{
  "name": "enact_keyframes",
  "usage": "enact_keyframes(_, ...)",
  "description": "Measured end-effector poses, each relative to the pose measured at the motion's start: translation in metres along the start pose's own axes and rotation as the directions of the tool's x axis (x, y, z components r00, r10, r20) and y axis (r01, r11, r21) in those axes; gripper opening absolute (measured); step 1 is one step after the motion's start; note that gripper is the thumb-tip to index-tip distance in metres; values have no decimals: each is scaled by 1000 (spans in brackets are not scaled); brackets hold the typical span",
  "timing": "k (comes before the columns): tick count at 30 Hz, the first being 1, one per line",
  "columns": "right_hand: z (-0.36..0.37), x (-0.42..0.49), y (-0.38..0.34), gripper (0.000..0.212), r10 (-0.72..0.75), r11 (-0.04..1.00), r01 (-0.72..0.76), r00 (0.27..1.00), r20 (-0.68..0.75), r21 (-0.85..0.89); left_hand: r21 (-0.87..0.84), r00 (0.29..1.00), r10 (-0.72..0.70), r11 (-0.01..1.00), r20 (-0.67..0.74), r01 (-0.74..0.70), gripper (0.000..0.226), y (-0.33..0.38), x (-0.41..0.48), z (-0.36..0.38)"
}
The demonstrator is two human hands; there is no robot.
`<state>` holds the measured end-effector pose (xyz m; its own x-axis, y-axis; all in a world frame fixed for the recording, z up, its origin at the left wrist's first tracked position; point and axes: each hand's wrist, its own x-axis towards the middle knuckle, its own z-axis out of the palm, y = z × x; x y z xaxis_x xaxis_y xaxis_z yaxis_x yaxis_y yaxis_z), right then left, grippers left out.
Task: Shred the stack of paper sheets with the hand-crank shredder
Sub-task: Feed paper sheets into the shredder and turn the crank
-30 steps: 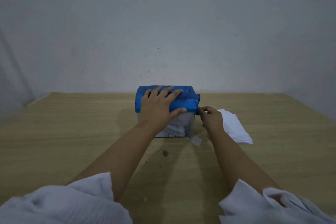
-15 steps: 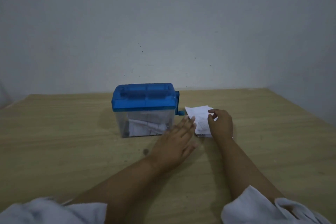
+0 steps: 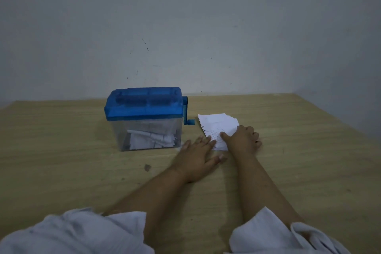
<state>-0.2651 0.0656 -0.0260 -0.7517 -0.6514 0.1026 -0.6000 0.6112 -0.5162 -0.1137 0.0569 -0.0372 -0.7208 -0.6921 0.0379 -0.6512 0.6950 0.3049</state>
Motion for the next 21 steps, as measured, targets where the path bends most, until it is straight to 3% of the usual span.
enact_keyframes(5, 0, 5, 3, 55, 54, 994, -56, 998, 18, 93, 11, 1000, -7, 1000, 20, 7, 65, 2, -1, -3)
enact_keyframes(10, 1, 9, 6, 26, 66, 958, -30, 991, -118, 286, 26, 1000, -12, 1000, 18, 12, 64, 3, -1, -3)
enact_keyframes(14, 0, 8, 6, 14, 90, 914, -9, 979, -182, 406, 34, 1000, -12, 999, 13, 11, 65, 3, -1, -3)
enact_keyframes(18, -4, 6, 5, 17, 105, 916, -5, 968, -227, 401, 19, 1000, -9, 1000, -1, 9, 66, 2, 0, -2)
enact_keyframes(21, -6, -2, 3, 21, 119, 869, 32, 955, -271, 495, -19, 995, -2, 1000, -104, 0, 64, 3, -2, -1)
